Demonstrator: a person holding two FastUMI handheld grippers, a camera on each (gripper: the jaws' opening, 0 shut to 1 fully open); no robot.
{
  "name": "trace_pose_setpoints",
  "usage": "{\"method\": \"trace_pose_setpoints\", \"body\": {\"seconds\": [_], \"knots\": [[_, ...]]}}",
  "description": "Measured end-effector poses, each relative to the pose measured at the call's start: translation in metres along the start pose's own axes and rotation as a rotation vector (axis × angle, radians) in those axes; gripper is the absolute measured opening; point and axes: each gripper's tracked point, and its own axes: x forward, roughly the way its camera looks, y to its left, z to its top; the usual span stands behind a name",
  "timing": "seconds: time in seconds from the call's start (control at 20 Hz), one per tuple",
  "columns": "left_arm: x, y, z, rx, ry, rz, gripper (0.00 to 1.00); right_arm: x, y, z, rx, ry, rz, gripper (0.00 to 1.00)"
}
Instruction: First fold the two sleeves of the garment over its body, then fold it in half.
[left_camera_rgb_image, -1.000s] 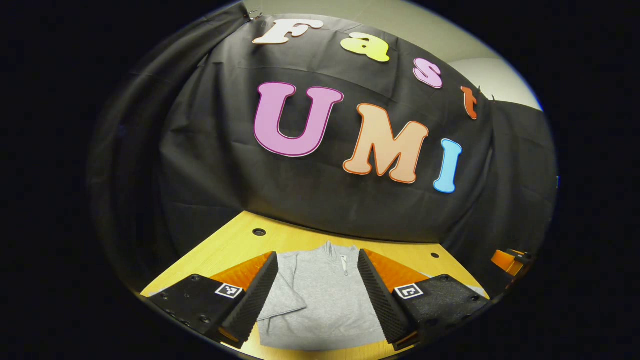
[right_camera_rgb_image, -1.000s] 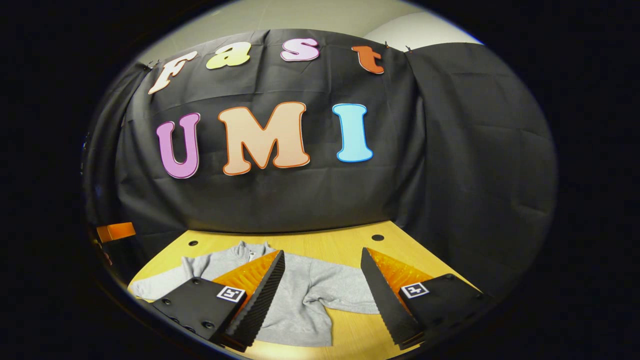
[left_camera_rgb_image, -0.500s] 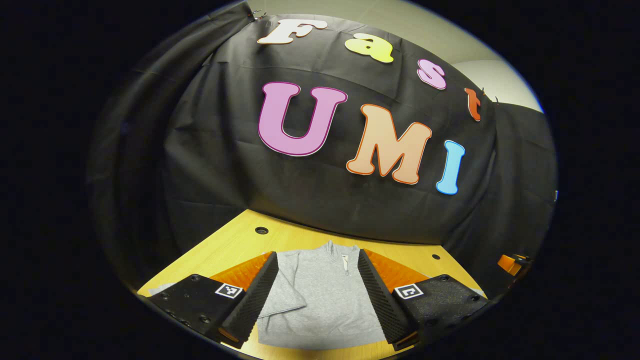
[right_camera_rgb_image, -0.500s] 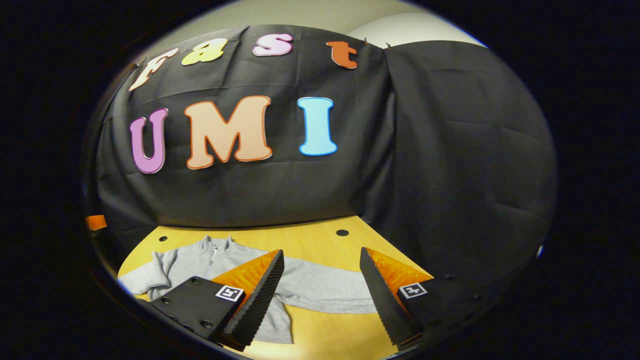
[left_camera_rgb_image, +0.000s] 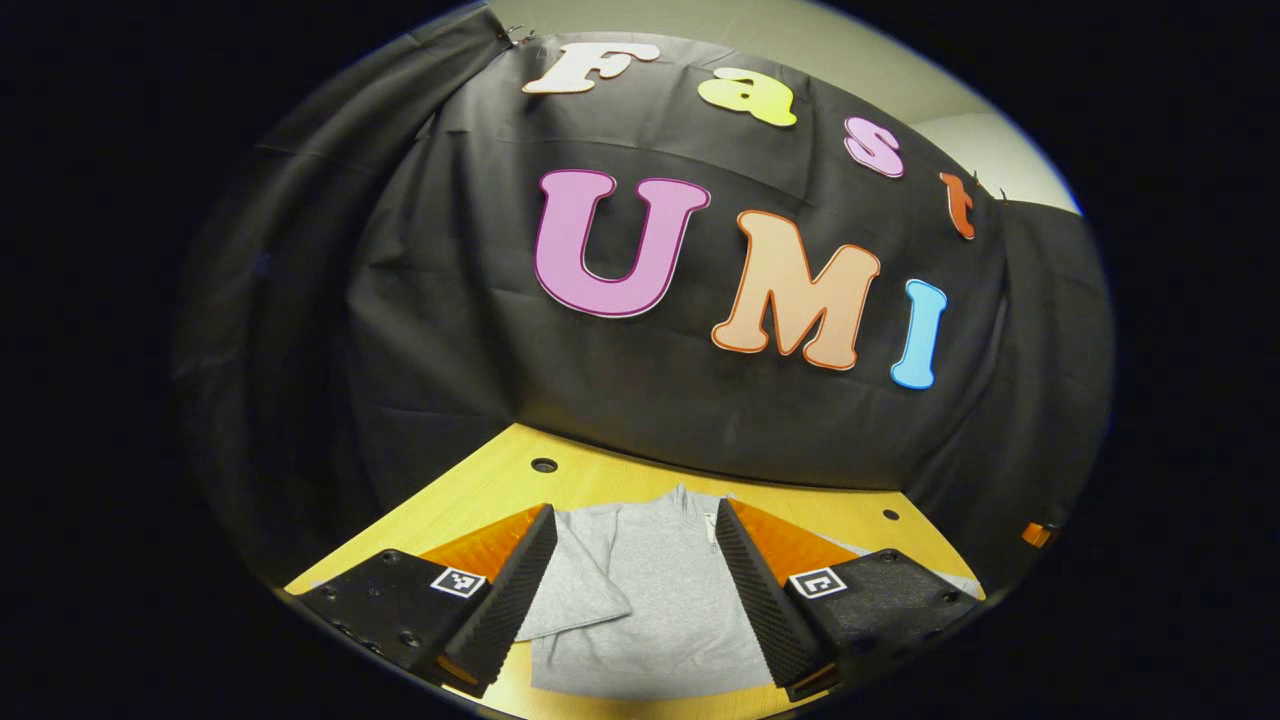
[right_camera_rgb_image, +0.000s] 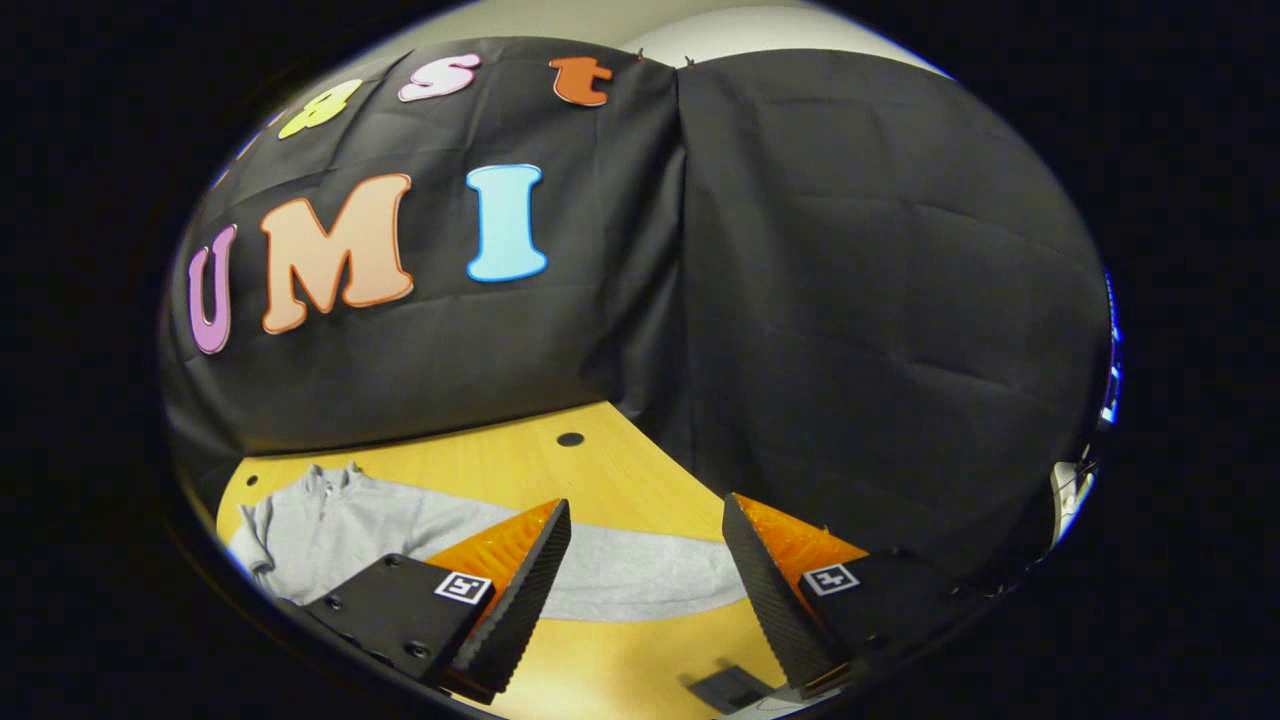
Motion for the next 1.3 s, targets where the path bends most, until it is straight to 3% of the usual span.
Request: {"method": "trace_pose_setpoints", "body": {"seconds": [0.1, 0.15, 0.25, 0.3, 0.45, 0.5, 0.6, 0.65, 0.7, 0.75, 0.85, 1.1, 1.2, 1.25, 1.3], "knots": [[-0.001, 0.001, -0.002, -0.004, 0.002, 0.01, 0.94, 0.014, -0.016, -0.018, -0.007, 0.033, -0.016, 0.92], [0.0, 0.002, -0.002, -0.005, 0.004, 0.016, 0.94, 0.02, -0.023, -0.029, -0.005, 0.055, -0.018, 0.97], [0.0, 0.003, -0.006, 0.003, 0.012, 0.033, 0.94, 0.033, -0.036, -0.049, 0.007, 0.094, -0.029, 0.93], [0.0, 0.006, -0.007, 0.008, 0.014, 0.043, 0.94, 0.039, -0.043, -0.058, 0.011, 0.11, -0.035, 0.97], [0.0, 0.007, -0.012, 0.012, 0.03, 0.063, 0.94, 0.064, -0.058, -0.089, 0.007, 0.173, -0.05, 0.92], [0.001, 0.007, -0.012, 0.011, 0.034, 0.069, 0.94, 0.071, -0.063, -0.099, 0.009, 0.197, -0.053, 0.97], [0.0, 0.007, -0.012, 0.01, 0.037, 0.081, 0.94, 0.083, -0.071, -0.116, 0.03, 0.245, -0.046, 0.93], [0.0, 0.007, -0.013, 0.011, 0.037, 0.086, 0.94, 0.09, -0.074, -0.124, 0.04, 0.273, -0.043, 0.97], [0.0, 0.008, -0.014, 0.015, 0.038, 0.091, 0.94, 0.097, -0.076, -0.133, 0.047, 0.296, -0.039, 0.93], [0.0, 0.008, -0.014, 0.02, 0.041, 0.097, 0.94, 0.102, -0.08, -0.14, 0.046, 0.312, -0.04, 0.97], [0.001, 0.007, -0.015, 0.03, 0.049, 0.104, 0.94, 0.113, -0.085, -0.152, 0.038, 0.341, -0.043, 0.93], [0.0, 0.008, -0.021, 0.043, 0.068, 0.13, 0.94, 0.127, -0.088, -0.177, 0.042, 0.413, -0.034, 0.97], [-0.001, 0.006, -0.026, 0.057, 0.075, 0.136, 0.94, 0.128, -0.089, -0.182, 0.044, 0.426, -0.031, 0.92], [-0.004, 0.005, -0.03, 0.06, 0.078, 0.135, 0.94, 0.128, -0.091, -0.186, 0.037, 0.434, -0.033, 0.96], [-0.007, 0.004, -0.034, 0.063, 0.083, 0.136, 0.94, 0.128, -0.091, -0.191, 0.029, 0.445, -0.034, 0.9]]}}
